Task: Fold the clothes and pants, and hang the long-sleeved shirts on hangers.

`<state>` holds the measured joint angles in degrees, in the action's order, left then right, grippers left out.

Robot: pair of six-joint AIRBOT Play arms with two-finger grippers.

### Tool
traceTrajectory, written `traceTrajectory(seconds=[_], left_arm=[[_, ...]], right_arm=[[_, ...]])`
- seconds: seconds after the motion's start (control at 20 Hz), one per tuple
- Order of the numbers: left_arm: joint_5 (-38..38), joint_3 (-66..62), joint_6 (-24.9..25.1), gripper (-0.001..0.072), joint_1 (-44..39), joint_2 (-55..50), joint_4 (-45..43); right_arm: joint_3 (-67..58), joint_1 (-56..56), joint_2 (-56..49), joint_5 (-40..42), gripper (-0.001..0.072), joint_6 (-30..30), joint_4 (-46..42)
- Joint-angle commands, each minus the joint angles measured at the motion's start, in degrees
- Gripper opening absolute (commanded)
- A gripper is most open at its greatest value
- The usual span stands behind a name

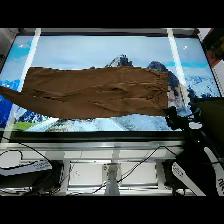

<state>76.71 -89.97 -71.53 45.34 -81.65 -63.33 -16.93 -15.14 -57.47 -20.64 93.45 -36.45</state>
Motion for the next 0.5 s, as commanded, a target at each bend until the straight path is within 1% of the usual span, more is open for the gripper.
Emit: traceTrajectory(seconds=[0.0,0.1,0.2,0.25,0.3,0.45], left_arm=[[0.0,0.0,0.0,0.0021,0.0,0.0,0.0],[0.0,0.0,0.0,0.0021,0.0,0.0,0.0],[0.0,0.0,0.0,0.0021,0.0,0.0,0.0],[0.0,0.0,0.0,0.0022,0.0,0.0,0.1],[0.0,0.0,0.0,0.0022,0.0,0.0,0.7],[-1.2,0.0,0.0,0.0021,0.0,0.0,3.3]], right_arm=[[-4.1,0.5,-6.3,1.4,0.0442,-0.7,0.1],[-6.4,0.5,-8.1,0.5,0.0343,-0.8,0.0],[-8.2,0.5,-7.9,-2.0,0.0185,-3.0,0.0],[-9.4,0.5,-7.9,-4.2,0.0068,-3.4,0.0],[-10.6,0.5,-7.8,-6.4,0.0023,-3.4,0.0],[-14.8,0.5,-5.4,-11.2,0.0023,-3.3,0.2]])
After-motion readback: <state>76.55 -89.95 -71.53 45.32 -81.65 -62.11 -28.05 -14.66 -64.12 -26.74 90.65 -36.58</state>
